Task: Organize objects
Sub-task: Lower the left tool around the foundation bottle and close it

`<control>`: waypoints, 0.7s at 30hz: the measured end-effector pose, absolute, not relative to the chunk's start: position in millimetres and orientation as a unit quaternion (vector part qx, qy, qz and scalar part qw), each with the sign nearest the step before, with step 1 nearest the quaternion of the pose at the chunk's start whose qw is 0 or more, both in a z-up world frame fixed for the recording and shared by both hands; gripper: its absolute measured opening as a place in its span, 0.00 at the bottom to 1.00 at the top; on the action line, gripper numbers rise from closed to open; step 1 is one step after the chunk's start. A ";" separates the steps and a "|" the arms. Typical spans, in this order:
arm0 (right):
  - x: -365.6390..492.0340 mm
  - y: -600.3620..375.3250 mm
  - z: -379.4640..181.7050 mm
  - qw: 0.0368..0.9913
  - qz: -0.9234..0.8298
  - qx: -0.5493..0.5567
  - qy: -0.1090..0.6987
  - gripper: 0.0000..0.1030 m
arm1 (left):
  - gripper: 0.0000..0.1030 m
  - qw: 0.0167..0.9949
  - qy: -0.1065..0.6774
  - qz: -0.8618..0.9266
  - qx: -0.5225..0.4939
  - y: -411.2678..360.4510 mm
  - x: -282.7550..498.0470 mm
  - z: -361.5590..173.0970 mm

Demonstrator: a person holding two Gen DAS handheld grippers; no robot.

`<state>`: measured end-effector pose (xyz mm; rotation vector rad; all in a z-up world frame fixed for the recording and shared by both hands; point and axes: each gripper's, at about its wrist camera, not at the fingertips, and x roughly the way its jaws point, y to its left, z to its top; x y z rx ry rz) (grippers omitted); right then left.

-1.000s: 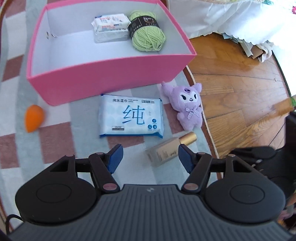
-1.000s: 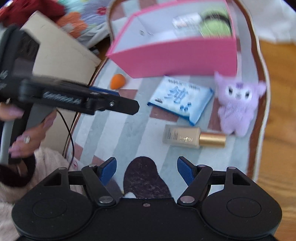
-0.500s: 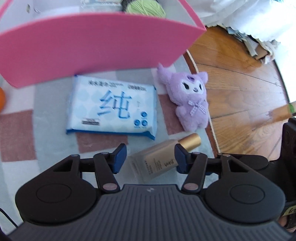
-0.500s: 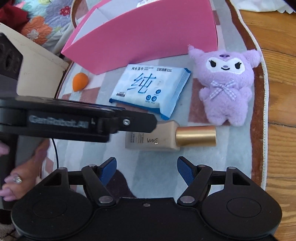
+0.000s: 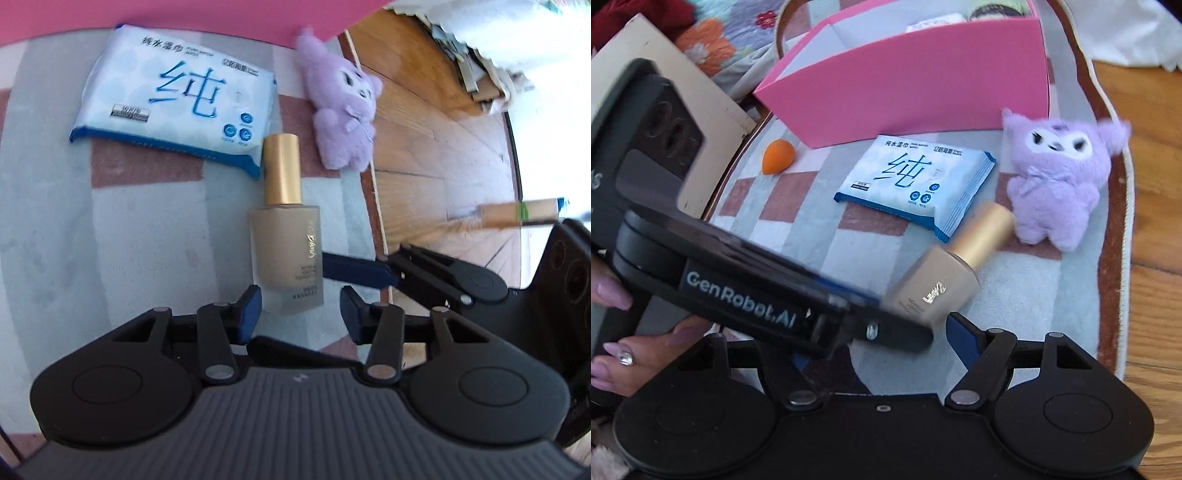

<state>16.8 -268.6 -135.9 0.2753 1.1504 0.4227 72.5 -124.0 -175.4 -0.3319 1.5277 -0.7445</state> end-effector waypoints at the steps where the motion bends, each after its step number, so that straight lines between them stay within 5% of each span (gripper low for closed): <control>1: 16.0 -269.6 -136.4 0.808 0.198 0.126 0.540 0.76 | 0.42 0.652 0.670 -0.325 -0.144 -124.8 72.2 -174.9; 7: 16.3 -264.7 -140.8 0.811 0.178 0.104 0.548 0.71 | 0.42 0.706 0.634 -0.290 -0.123 -120.0 74.8 -166.6; 8: 16.8 -262.6 -141.7 0.811 0.178 0.101 0.548 0.65 | 0.39 0.707 0.632 -0.291 -0.129 -119.0 74.9 -167.3; 9: 18.2 -261.3 -142.4 0.809 0.173 0.100 0.553 0.61 | 0.25 0.701 0.631 -0.298 -0.145 -116.8 75.9 -168.3; 11: 22.7 -259.3 -144.9 0.805 0.152 0.098 0.565 0.51 | 0.22 0.694 0.632 -0.303 -0.166 -113.8 78.6 -169.2; 21: 19.5 -286.1 -154.4 0.783 0.128 0.206 0.574 0.43 | 0.31 0.697 0.629 -0.292 -0.183 -120.2 75.7 -173.2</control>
